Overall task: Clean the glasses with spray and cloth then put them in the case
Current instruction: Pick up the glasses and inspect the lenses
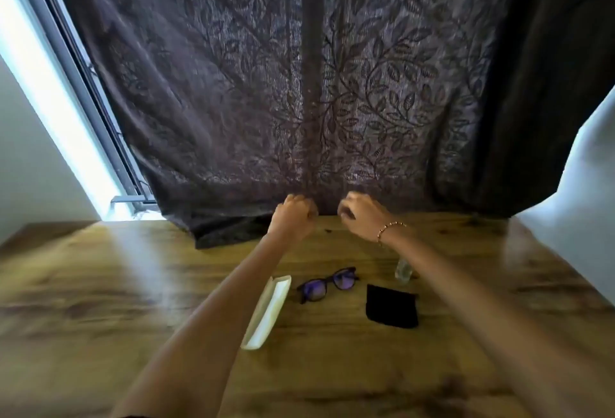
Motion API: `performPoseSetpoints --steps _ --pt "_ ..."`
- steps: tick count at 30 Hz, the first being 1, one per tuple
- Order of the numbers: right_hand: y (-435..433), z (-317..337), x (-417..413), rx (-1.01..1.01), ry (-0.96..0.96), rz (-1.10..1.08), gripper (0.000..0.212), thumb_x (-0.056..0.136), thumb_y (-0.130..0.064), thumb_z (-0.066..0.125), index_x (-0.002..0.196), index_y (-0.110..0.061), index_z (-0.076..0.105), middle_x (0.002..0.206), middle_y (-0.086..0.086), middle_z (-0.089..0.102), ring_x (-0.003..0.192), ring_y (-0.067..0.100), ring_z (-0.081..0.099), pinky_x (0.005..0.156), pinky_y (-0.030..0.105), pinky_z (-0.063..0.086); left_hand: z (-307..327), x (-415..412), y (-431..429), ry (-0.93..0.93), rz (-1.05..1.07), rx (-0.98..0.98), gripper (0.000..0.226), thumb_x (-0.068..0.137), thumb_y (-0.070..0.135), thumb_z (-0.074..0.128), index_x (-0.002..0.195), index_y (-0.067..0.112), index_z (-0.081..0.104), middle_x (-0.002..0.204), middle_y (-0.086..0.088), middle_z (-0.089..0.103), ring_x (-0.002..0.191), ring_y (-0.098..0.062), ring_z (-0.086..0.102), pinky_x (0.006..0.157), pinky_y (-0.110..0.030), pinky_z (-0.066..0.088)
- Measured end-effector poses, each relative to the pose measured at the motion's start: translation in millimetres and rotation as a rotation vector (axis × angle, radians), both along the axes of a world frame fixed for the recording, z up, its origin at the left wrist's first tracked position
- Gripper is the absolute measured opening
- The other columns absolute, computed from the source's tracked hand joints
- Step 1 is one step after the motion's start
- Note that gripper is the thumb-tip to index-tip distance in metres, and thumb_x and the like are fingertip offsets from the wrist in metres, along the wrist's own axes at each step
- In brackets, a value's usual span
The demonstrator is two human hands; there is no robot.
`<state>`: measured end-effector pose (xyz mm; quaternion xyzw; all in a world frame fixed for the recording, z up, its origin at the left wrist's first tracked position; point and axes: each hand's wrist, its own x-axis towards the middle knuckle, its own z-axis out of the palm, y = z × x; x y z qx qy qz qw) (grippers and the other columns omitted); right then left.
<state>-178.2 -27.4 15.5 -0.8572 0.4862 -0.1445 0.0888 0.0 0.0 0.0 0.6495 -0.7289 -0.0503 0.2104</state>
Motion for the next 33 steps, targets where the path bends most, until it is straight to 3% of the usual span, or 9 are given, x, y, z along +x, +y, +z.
performPoseSetpoints --steps 5,7,10,13,17,19,22,25,33 --pt "10.9 -59.2 -12.2 0.246 0.015 -0.111 0.02 0.09 -0.007 0.05 0.091 -0.007 0.07 0.093 0.012 0.063 0.111 0.029 0.058 0.096 0.032 0.043 -45.6 -7.0 12.8 -0.105 0.028 0.415 0.029 0.09 0.027 0.05 0.115 0.024 0.065 0.125 -0.007 0.059 0.118 -0.027 0.05 0.096 -0.037 0.045" --pt "12.3 -73.3 -14.2 0.296 -0.012 -0.141 0.02 0.09 -0.007 0.051 0.093 -0.007 0.07 0.099 0.013 0.066 0.114 0.029 0.057 0.097 0.032 0.042 -55.7 -9.7 15.7 -0.08 0.019 0.438 0.03 0.09 0.025 0.048 0.115 0.025 0.066 0.124 -0.006 0.061 0.117 -0.026 0.053 0.096 -0.037 0.046" --pt "15.6 -87.2 -17.2 0.345 -0.031 -0.204 0.017 0.092 -0.013 0.053 0.096 -0.009 0.07 0.105 0.01 0.065 0.112 0.026 0.058 0.085 0.027 0.043 -63.5 -14.4 20.6 -0.075 0.008 0.436 0.029 0.093 0.025 0.047 0.114 0.023 0.067 0.121 -0.004 0.063 0.111 -0.024 0.057 0.093 -0.037 0.048" --pt "14.4 -97.0 -17.9 0.392 -0.089 -0.285 0.021 0.095 -0.023 0.054 0.097 -0.007 0.069 0.101 0.01 0.07 0.102 0.026 0.063 0.071 0.024 0.038 -67.3 -16.4 20.6 -0.083 0.014 0.421 0.028 0.095 0.024 0.047 0.113 0.021 0.068 0.12 -0.003 0.064 0.107 -0.023 0.059 0.091 -0.037 0.05" --pt "11.5 -101.5 -16.0 0.482 -0.15 -0.368 0.029 0.096 -0.035 0.055 0.102 -0.009 0.067 0.096 0.009 0.07 0.089 0.025 0.065 0.071 0.027 0.043 -72.1 -17.7 18.1 -0.113 0.033 0.431 0.027 0.096 0.027 0.049 0.115 0.02 0.067 0.119 -0.003 0.065 0.106 -0.023 0.06 0.09 -0.035 0.05" --pt "8.4 -103.0 -13.9 0.572 -0.241 -0.418 0.024 0.093 -0.034 0.06 0.096 -0.01 0.064 0.082 0.008 0.068 0.07 0.021 0.064 0.062 0.029 0.051 -73.8 -18.0 16.4 -0.127 0.024 0.457 0.028 0.095 0.031 0.051 0.115 0.019 0.067 0.119 -0.003 0.065 0.107 -0.022 0.06 0.091 -0.034 0.049" --pt "4.4 -101.9 -11.5 0.715 -0.343 -0.475 0.018 0.087 -0.028 0.07 0.079 -0.014 0.06 0.063 0.001 0.064 0.05 0.01 0.056 0.043 0.016 0.045 -75.8 -17.2 14.9 -0.118 0.013 0.48 0.029 0.091 0.036 0.057 0.114 0.021 0.068 0.12 0.0 0.065 0.109 -0.02 0.058 0.091 -0.033 0.047" --pt "0.6 -101.8 -8.9 0.823 -0.416 -0.526 0.019 0.083 -0.02 0.074 0.069 -0.017 0.061 0.061 0.0 0.063 0.046 0.005 0.054 0.042 0.014 0.044 -79.7 -15.3 13.8 -0.08 0.002 0.485 0.027 0.086 0.038 0.063 0.109 0.026 0.07 0.118 0.004 0.066 0.109 -0.019 0.058 0.091 -0.033 0.047" --pt "-5.2 -90.6 -11.2 0.962 -0.746 -0.547 0.013 0.079 0.0 0.075 0.072 -0.007 0.067 0.082 0.009 0.067 0.075 0.015 0.064 0.057 0.019 0.058 -85.2 -8.8 12.8 0.112 -0.039 0.529 0.024 0.085 0.031 0.066 0.105 0.019 0.072 0.11 0.001 0.069 0.1 -0.016 0.061 0.084 -0.025 0.044"
